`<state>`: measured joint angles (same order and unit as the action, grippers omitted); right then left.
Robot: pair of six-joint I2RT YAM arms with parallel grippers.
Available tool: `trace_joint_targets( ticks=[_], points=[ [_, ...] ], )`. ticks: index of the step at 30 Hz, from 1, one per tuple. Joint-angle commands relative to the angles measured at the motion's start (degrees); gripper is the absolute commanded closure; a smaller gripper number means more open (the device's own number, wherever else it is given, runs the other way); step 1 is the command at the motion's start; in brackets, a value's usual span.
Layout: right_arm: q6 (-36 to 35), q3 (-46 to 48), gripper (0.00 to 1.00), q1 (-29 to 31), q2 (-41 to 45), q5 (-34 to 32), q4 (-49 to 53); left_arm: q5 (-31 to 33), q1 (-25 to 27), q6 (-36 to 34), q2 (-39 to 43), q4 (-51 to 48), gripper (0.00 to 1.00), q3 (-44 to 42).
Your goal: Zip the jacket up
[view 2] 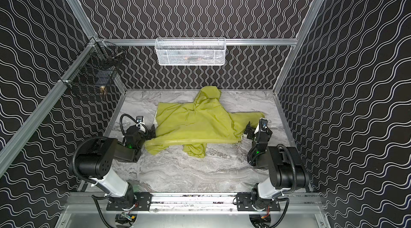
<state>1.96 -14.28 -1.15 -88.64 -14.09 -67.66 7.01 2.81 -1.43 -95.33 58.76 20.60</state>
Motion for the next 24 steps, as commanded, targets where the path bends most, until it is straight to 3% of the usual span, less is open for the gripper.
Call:
trace_joint_targets(
  ticks=[1,24],
  points=[
    [-0.02,-0.04,0.01,-0.01,0.15,0.24,-1.95,0.11,0.00,-0.62,0.16,1.28,0.01,-0.03],
    [0.18,-0.97,0.01,-0.04,-0.32,0.68,-0.46,0.24,0.00,-0.61,-0.20,0.70,0.01,0.48]
  ],
)
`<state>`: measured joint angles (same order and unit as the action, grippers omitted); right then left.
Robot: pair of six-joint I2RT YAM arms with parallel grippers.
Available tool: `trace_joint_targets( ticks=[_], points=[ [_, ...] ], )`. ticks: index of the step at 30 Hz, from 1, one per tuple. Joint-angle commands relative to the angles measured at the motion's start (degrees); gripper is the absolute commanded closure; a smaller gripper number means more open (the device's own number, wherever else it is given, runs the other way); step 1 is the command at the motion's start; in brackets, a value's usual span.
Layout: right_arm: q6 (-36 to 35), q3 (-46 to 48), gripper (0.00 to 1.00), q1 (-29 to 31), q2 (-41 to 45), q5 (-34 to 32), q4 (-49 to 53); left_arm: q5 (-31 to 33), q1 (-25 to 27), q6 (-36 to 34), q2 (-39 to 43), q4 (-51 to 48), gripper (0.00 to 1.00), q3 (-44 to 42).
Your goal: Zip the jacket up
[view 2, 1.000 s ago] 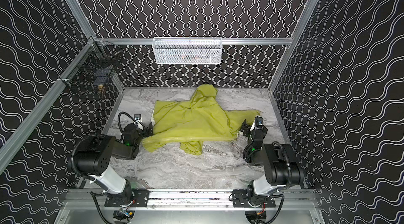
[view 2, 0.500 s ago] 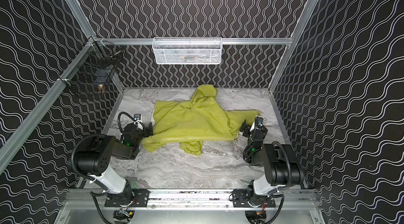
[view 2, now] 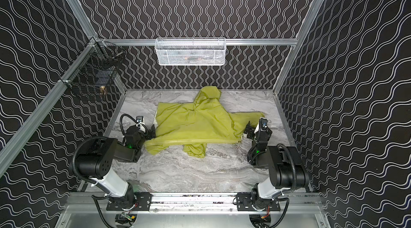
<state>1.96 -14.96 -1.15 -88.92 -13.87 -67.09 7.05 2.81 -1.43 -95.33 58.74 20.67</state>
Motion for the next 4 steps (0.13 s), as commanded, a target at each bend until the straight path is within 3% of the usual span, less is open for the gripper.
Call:
trace_joint_targets(
  ticks=[1,4],
  points=[
    [0.16,-0.24,0.01,0.00,0.04,0.47,-1.18,0.33,0.08,-0.70,-0.21,0.58,0.01,0.51],
    [-0.02,0.60,0.01,0.00,0.43,0.39,-2.31,0.74,0.42,-0.99,-0.02,0.67,0.01,0.39]
  ],
)
